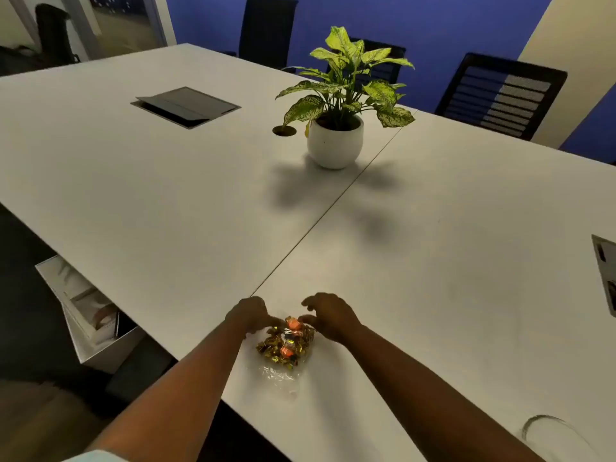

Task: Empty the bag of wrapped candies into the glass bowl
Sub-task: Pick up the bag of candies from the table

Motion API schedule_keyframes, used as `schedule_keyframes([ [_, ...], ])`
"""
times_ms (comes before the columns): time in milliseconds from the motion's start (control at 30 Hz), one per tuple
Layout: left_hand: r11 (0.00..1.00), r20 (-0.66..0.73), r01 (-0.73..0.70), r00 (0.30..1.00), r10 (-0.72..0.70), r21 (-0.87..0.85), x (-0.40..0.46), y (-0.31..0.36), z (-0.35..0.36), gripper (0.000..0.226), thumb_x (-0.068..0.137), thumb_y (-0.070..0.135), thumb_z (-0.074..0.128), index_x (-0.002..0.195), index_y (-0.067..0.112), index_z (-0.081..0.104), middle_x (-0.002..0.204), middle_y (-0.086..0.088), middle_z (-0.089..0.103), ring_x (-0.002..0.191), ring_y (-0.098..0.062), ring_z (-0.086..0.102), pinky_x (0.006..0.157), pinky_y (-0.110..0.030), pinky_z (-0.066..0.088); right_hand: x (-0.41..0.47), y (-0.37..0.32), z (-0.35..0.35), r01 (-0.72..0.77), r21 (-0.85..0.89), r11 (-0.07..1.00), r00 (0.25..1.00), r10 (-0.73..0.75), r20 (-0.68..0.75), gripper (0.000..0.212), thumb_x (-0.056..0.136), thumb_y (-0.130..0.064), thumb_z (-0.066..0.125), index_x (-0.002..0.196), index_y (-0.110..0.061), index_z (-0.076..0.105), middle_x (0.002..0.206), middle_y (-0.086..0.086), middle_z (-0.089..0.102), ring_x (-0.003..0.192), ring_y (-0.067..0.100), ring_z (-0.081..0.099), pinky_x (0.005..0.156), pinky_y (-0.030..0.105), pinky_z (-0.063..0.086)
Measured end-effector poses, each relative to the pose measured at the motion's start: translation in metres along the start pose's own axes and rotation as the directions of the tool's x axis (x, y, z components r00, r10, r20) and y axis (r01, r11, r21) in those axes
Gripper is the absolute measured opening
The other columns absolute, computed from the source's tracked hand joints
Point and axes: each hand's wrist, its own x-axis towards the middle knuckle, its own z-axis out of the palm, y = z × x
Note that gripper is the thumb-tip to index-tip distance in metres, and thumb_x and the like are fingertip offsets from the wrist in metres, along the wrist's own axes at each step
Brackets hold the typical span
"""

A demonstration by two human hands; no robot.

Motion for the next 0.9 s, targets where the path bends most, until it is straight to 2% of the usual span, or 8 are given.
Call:
schedule_keyframes([
  [133,0.983,0.019,0.028,1.0,-0.024,-0.184,0.005,-0.003,0.01,0.039,0.072,0.039,0.075,0.091,0.006,0.065,0.075,-0.008,0.063,0.07,-0.02,0.061,0.052,-0.024,0.051,0.001,0.003,0.015,-0.111,0.093,0.989,0.986,0.099,0.131,0.05,0.088,-0.037,0.058,0.129,-0.009,0.053,0.132,0.012,0.058,0.121,0.027,0.051,0.098,0.035,0.043],
  [233,0.956,-0.02,-0.01,1.0,0.004,-0.292,0.012,-0.005,0.017,0.028,0.069,0.032,0.079,0.063,0.018,0.055,0.059,-0.002,0.058,0.054,-0.013,0.056,0.049,-0.021,0.047,0.005,0.004,0.021,-0.142,0.185,0.972,0.981,0.114,0.157,0.051,0.086,-0.037,0.06,0.127,-0.008,0.056,0.131,0.013,0.059,0.119,0.026,0.054,0.097,0.034,0.043],
  [300,0.943,-0.022,-0.036,0.999,0.03,-0.329,0.014,-0.005,0.017,0.027,0.07,0.025,0.079,0.059,0.019,0.055,0.059,0.0,0.056,0.054,-0.01,0.053,0.05,-0.02,0.046,0.005,0.006,0.021,-0.169,0.253,0.952,0.978,0.131,0.162,0.053,0.085,-0.038,0.062,0.127,-0.008,0.056,0.131,0.013,0.059,0.119,0.026,0.054,0.097,0.034,0.043],
  [500,0.921,0.044,-0.119,0.988,0.145,-0.372,0.012,0.015,0.0,0.01,0.08,0.014,0.07,0.082,0.01,0.061,0.07,-0.002,0.058,0.059,-0.012,0.056,0.051,-0.021,0.047,0.001,0.01,0.016,-0.27,0.583,0.766,0.96,0.171,0.221,0.048,0.077,-0.04,0.071,0.112,-0.008,0.067,0.117,0.015,0.067,0.098,0.022,0.061,0.083,0.032,0.049],
  [600,0.923,0.055,-0.176,0.977,0.206,-0.341,0.011,0.04,-0.017,0.012,0.081,0.015,0.069,0.09,0.009,0.063,0.07,-0.001,0.061,0.057,-0.012,0.055,0.052,-0.021,0.047,-0.002,0.013,0.005,-0.293,0.737,0.609,0.956,0.206,0.21,0.046,0.076,-0.029,0.074,0.115,-0.007,0.062,0.118,0.016,0.066,0.107,0.028,0.063,0.084,0.035,0.054],
  [733,0.927,0.019,-0.283,0.955,0.296,-0.245,0.009,0.078,-0.037,0.025,0.08,0.016,0.07,0.102,0.004,0.067,0.079,-0.004,0.066,0.057,-0.011,0.06,0.047,-0.016,0.05,-0.007,0.019,-0.015,-0.253,0.853,0.457,0.961,0.223,0.165,0.044,0.078,-0.025,0.073,0.116,-0.007,0.06,0.119,0.018,0.065,0.103,0.028,0.064,0.08,0.035,0.056],
  [833,0.902,-0.009,-0.369,0.926,0.377,-0.225,0.005,0.104,-0.047,0.025,0.078,0.026,0.073,0.097,0.011,0.068,0.079,-0.002,0.067,0.063,-0.015,0.064,0.06,-0.024,0.054,-0.014,0.028,-0.03,-0.22,0.902,0.372,0.958,0.254,0.129,0.04,0.082,-0.026,0.068,0.116,-0.009,0.058,0.117,0.017,0.064,0.094,0.022,0.063,0.07,0.025,0.056],
  [900,0.857,-0.02,-0.39,0.913,0.408,-0.338,0.002,0.117,-0.053,0.017,0.077,0.029,0.073,0.087,0.017,0.067,0.074,0.001,0.068,0.063,-0.013,0.065,0.058,-0.023,0.053,-0.02,0.035,-0.04,-0.193,0.934,0.302,0.956,0.273,0.109,0.027,0.082,-0.027,0.068,0.106,-0.015,0.061,0.108,0.012,0.065,0.086,0.016,0.064,0.064,0.022,0.054],
])
